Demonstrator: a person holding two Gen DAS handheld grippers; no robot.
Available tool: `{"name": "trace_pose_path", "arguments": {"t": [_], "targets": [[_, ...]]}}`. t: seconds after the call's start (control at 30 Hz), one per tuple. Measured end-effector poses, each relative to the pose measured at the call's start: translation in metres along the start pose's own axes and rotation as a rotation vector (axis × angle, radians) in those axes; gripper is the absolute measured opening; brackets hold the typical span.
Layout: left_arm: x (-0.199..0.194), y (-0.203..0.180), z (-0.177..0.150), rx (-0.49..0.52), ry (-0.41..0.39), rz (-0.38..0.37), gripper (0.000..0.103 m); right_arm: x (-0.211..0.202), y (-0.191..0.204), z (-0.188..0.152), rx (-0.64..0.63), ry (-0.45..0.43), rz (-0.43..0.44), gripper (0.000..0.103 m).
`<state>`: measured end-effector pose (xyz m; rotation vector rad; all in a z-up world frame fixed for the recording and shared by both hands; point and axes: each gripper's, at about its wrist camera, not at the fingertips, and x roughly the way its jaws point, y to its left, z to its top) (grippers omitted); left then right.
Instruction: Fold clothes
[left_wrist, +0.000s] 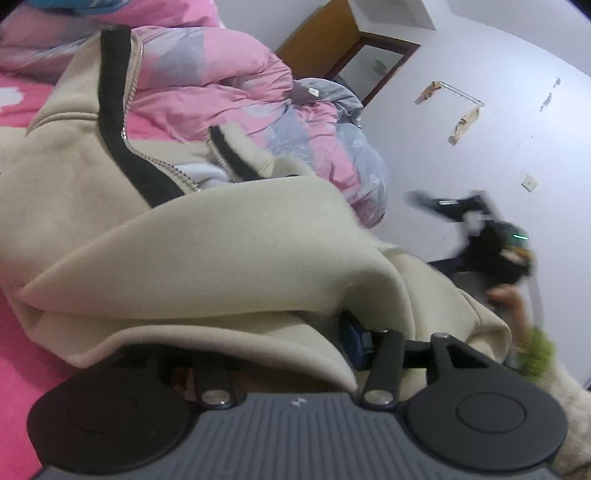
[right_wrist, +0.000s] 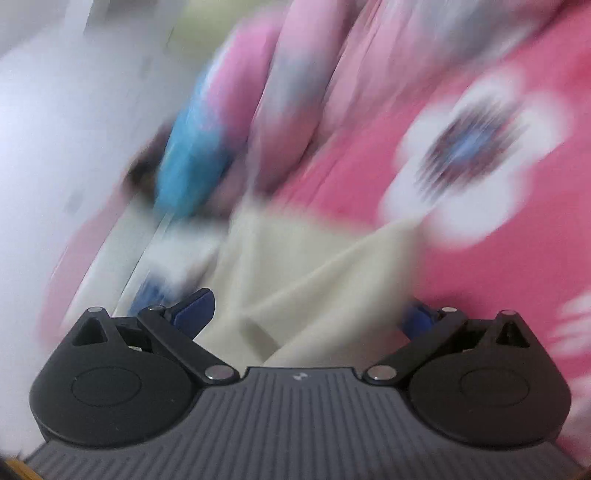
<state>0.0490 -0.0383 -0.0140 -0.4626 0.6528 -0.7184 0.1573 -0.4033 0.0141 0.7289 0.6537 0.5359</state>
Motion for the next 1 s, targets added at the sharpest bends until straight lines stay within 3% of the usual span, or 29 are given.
{"name": "trace_pose_path", "arguments": {"t": [0.1, 0.2, 0.27, 0.4, 0.6, 0.7, 0.73, 0.77, 0.87, 1.0], "targets": [[0.012, -0.002, 0.001, 0.023, -0.014, -0.001, 0.065, -0.068, 0.009, -0.004, -0.072, -0.175, -0.016, 0.102], [0.009, 0.003, -0.007, 0.042, -0.023, 0.009, 0.072, -0.088, 0.044, -0.021, -0.26, -0.183, -0.034, 0.102], [0.009, 0.013, -0.004, 0.055, -0.03, 0.032, 0.076, -0.072, 0.077, -0.042, -0.435, -0.127, -0.051, 0.102], [-0.036, 0.019, -0.016, 0.066, -0.061, 0.084, 0.081, -0.017, 0.128, -0.088, -0.838, 0.045, -0.037, 0.101], [-0.077, 0.036, -0.027, 0.033, -0.078, 0.181, 0.081, 0.063, 0.188, -0.147, -1.2, 0.226, -0.004, 0.093], [-0.083, 0.042, -0.029, 0.011, -0.09, 0.192, 0.081, 0.099, 0.196, -0.156, -1.326, 0.294, -0.063, 0.077], [-0.083, 0.043, -0.028, 0.006, -0.095, 0.193, 0.081, 0.105, 0.196, -0.16, -1.363, 0.33, -0.104, 0.061], [-0.086, 0.045, -0.028, 0.004, -0.099, 0.194, 0.081, 0.11, 0.195, -0.164, -1.397, 0.361, -0.144, 0.038], [-0.086, 0.046, -0.024, 0.007, -0.114, 0.195, 0.081, 0.094, 0.199, -0.168, -1.436, 0.322, -0.193, 0.01], [-0.081, 0.053, -0.018, -0.02, -0.121, 0.187, 0.081, 0.061, 0.208, -0.17, -1.474, 0.156, -0.274, 0.006]]}}
